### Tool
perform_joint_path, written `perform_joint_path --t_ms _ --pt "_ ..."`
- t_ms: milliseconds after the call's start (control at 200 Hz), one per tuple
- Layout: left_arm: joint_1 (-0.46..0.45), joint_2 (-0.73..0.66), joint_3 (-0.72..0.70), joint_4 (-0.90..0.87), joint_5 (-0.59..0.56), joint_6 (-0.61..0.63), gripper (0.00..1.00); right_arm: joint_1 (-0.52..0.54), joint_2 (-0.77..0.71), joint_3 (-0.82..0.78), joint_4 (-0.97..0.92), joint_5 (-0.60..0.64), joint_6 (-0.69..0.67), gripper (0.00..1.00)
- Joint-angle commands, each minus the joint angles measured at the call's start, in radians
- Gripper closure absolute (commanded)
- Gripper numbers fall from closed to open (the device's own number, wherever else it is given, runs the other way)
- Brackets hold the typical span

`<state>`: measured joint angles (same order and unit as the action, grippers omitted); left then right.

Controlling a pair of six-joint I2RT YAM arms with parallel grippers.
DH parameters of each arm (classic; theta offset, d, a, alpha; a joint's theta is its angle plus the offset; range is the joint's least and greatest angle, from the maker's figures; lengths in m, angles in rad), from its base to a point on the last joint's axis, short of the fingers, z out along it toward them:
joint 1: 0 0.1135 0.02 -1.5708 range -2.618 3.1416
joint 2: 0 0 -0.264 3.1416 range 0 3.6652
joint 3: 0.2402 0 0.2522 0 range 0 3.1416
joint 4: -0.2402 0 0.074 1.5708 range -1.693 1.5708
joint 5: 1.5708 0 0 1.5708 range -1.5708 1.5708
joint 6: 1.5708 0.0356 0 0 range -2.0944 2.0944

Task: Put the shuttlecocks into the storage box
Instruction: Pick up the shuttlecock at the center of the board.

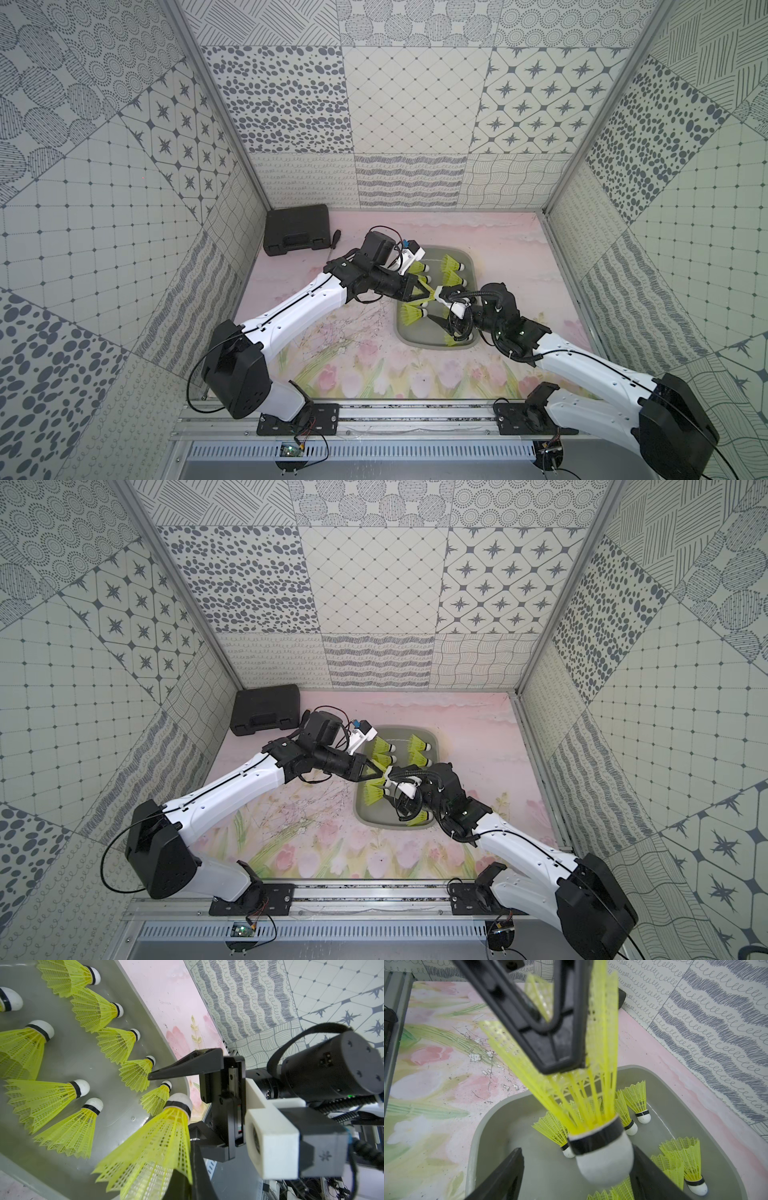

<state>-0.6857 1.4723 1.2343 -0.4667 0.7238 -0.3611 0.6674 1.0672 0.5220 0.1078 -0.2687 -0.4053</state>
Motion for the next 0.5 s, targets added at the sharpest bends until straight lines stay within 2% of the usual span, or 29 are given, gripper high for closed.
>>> perform_joint_path --t_ms 0,165,345,495 --pt "0.006 0.014 0.036 -0.132 0.113 0.139 1.0 0.008 0.001 0.041 0.029 0.012 -0.016 0.22" --pt "0.004 0.023 0.046 -0.157 0.087 0.146 1.0 0.01 -0.001 0.044 0.01 -0.039 -0.03 0.3" --pt "0.004 0.037 0.053 -0.162 0.087 0.142 1.0 0.019 0.0 0.048 -0.007 -0.073 -0.041 0.44" --pt "0.004 0.043 0.055 -0.163 0.082 0.14 1.0 0.026 0.0 0.049 -0.012 -0.075 -0.046 0.47"
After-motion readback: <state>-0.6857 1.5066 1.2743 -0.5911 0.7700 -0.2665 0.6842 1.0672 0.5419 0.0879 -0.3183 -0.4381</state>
